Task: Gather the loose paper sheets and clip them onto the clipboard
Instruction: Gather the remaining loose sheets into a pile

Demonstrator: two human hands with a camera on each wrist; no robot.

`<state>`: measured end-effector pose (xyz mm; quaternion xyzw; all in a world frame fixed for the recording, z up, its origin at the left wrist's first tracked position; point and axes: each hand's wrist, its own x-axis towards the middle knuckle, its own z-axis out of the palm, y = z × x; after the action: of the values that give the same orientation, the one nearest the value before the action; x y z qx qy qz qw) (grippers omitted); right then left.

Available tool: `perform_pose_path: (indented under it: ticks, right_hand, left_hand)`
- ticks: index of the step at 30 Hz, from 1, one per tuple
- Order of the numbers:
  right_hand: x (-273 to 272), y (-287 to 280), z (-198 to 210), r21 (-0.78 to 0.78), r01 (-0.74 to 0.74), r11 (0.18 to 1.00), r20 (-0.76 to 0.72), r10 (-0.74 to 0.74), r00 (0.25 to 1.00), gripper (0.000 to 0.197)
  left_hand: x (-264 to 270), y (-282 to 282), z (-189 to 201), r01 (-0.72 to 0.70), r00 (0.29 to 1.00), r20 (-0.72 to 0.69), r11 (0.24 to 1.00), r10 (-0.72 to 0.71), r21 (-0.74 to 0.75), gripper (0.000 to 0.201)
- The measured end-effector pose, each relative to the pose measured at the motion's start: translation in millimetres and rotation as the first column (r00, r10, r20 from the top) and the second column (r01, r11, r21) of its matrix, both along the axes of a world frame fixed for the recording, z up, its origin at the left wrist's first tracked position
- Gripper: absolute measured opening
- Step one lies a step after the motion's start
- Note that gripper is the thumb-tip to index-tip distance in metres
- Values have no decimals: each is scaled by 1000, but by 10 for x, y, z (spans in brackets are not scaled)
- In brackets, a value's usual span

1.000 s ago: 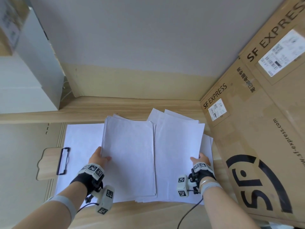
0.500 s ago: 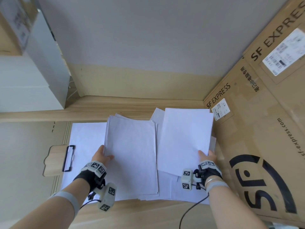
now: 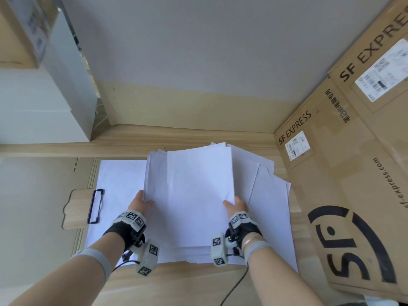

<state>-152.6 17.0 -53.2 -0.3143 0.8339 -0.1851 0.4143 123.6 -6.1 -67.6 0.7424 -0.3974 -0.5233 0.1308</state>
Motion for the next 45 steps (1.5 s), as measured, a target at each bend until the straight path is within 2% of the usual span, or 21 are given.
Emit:
perform_pose_path:
  ticks: [2, 4, 8, 10, 12, 14, 16, 18, 21, 25, 26, 33, 36, 39, 43, 45]
  right_hand:
    - [218, 33, -25, 26, -66, 997, 9, 66, 998, 39]
    - [384, 52, -27, 28, -129, 991, 8, 128, 992, 36]
    - [484, 52, -18, 26, -166, 986, -40, 167, 985, 22]
    - [366, 21, 1, 5, -70, 998, -133, 70, 989, 21]
    - [176, 15, 29, 35, 108, 994, -224, -98, 970, 42]
    - [9, 32, 77, 91, 228, 969, -256, -199, 946, 64]
    - [-85, 39, 84, 144, 246, 959, -234, -208, 950, 78]
    - [-127, 41, 60, 145, 207, 968, -195, -177, 965, 82]
    - [-153, 54, 7, 103, 181, 978, -135, -167, 977, 78]
    - [-253, 66, 80, 80, 202, 976, -142, -189, 972, 41]
    - [-314, 57, 102, 67, 209, 976, -153, -197, 968, 37]
    - [-817, -2, 389, -133, 363, 922, -155, -381, 911, 37]
    - [-824, -38, 386, -183, 299, 937, -145, -326, 934, 27]
    - [-561, -52, 236, -182, 158, 971, -123, -182, 975, 29]
    - [-14, 52, -18, -95, -24, 995, -108, 13, 994, 34]
    - [199, 107, -78, -30, -108, 994, -125, 104, 987, 34]
  left_hand:
    - [-19, -3, 4, -37, 999, -31, 999, 36, -3, 52]
    - [-44, 0, 18, -33, 999, -38, 999, 33, -9, 57]
    - [-34, 13, 2, 9, 1000, -17, 1000, -9, -15, 41]
    - [-5, 16, -24, -16, 1000, -12, 1000, 15, -27, 38]
    - [22, 17, -27, -30, 1000, -8, 999, 30, -37, 35]
    - [45, 16, -50, -33, 999, -10, 998, 33, -45, 35]
    - [54, 20, -69, -39, 999, -14, 998, 38, -42, 35]
    - [52, 29, -90, -48, 999, -19, 998, 47, -45, 37]
    - [56, 39, -133, -52, 998, -22, 998, 51, -39, 40]
    - [88, 23, -172, -41, 999, -35, 998, 40, -40, 42]
    - [89, 20, -165, -38, 999, -33, 998, 37, -42, 42]
    - [70, 23, -135, -22, 1000, -3, 998, 22, -56, 37]
    - [66, 21, -133, -30, 1000, -4, 998, 30, -49, 36]
    - [62, 23, -145, -32, 999, 1, 998, 32, -50, 36]
    - [40, 8, -98, -31, 999, 7, 998, 31, -49, 36]
    - [32, 8, -48, -53, 998, -23, 998, 52, -40, 42]
